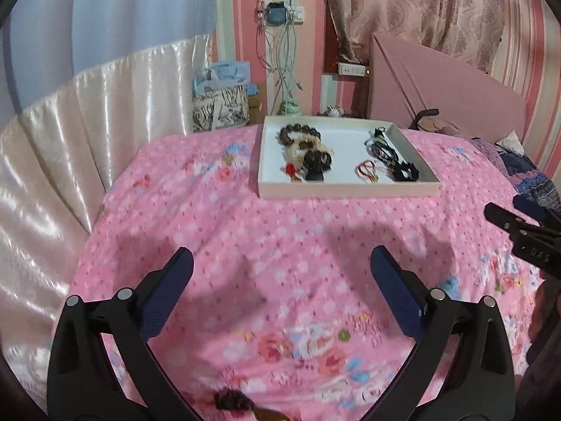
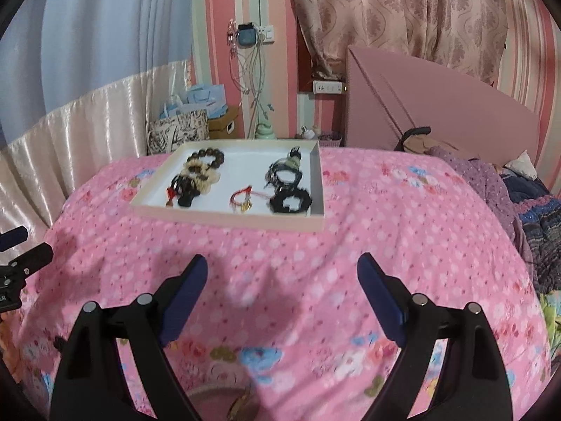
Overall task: Organize jewelry
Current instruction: 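Grasp the black hair tie with brown charm with the left tool while the right tool grasps the beige-strap watch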
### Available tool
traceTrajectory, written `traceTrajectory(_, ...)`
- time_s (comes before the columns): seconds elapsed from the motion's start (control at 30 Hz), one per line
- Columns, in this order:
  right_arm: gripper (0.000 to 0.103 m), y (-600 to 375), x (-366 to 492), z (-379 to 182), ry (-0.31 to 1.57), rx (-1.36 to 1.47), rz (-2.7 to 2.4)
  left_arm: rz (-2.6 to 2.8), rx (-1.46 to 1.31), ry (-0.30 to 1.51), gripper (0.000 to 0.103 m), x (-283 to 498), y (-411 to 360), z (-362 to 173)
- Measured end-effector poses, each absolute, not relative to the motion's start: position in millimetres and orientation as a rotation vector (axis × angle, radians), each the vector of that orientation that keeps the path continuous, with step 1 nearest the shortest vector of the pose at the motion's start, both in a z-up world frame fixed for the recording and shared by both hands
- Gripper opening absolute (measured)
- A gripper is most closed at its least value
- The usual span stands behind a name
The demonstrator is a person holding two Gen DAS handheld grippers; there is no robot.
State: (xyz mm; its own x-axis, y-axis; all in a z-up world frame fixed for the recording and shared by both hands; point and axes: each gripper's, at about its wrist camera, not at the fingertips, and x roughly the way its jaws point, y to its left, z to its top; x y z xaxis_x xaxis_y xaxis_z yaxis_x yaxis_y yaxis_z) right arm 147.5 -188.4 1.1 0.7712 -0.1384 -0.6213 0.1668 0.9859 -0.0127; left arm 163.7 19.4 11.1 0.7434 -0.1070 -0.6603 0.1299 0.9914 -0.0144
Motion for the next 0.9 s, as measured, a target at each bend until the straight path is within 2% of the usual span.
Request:
traceTrajectory(0.3,0.087,-178,121,-33,0.717,0.031,-0.188,-0.110,-0.002,0.790,0.100,142,34,-24)
traceTrajectory(0.9,0.087,-166,83,-67,0.793,0.025,-0.204,-0.063,-0.042,0.866,0.100,86,47,-65)
